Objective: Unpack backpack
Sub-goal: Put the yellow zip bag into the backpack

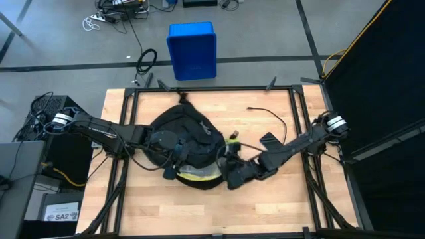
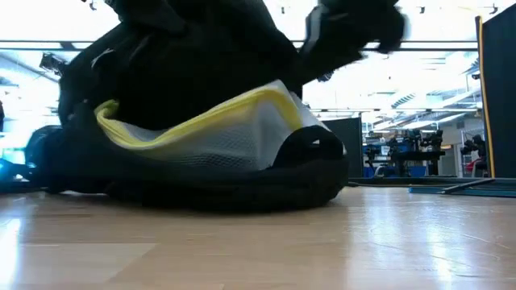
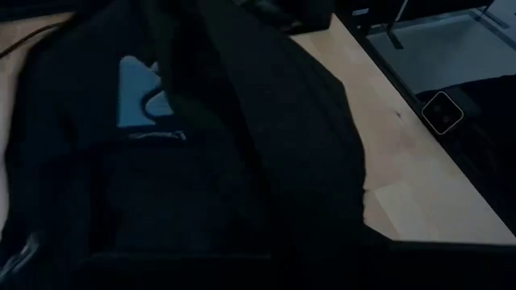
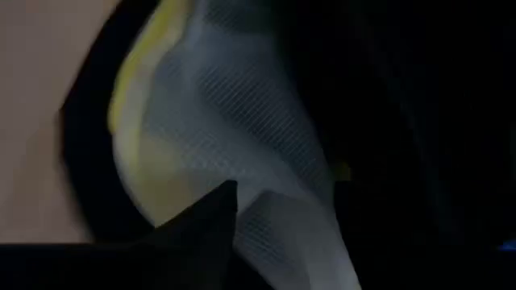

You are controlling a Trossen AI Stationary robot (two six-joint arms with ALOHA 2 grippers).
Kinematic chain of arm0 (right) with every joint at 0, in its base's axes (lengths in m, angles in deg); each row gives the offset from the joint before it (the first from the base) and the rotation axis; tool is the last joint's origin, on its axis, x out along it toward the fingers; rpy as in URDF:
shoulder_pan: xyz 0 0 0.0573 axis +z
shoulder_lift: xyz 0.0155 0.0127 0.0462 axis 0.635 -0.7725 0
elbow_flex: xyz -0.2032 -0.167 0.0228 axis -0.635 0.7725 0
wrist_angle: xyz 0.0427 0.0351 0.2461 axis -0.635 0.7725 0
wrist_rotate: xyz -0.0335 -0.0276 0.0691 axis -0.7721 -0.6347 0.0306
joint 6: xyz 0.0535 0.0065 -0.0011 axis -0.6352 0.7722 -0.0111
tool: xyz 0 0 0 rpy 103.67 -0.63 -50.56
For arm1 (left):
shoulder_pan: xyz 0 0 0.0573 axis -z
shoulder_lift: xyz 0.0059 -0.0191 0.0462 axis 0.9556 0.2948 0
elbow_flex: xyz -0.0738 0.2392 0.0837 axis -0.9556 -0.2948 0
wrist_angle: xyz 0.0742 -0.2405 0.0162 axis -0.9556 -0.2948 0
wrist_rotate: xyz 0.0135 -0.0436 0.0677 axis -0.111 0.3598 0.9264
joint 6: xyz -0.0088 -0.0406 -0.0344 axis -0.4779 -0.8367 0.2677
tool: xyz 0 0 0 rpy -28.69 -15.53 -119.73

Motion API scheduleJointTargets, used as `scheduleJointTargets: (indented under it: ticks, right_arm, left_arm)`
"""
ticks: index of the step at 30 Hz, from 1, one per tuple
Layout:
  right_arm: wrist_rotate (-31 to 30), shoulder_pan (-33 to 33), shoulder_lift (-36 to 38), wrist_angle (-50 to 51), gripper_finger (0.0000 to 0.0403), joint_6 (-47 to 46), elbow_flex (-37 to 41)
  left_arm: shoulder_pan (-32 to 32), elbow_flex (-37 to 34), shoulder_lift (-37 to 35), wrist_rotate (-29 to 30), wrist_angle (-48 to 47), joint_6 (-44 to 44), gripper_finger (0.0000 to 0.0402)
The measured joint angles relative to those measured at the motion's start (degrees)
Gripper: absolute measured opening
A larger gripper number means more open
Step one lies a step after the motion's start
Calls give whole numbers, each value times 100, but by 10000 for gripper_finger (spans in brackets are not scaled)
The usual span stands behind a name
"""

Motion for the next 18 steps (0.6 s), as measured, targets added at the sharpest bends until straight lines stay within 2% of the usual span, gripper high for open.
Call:
scheduleJointTargets:
  ticks: [5,10,18]
  right_arm:
    - [-4,470,-4,478,211,-440,0]
    - [2,852,-59,441,207,-944,0]
    - [-141,870,-721,-147,189,-853,278]
  left_arm:
    - [-1,0,0,24,4,0,0]
    - [-3,-2,0,42,16,0,0]
    - [-10,-9,0,63,188,87,0]
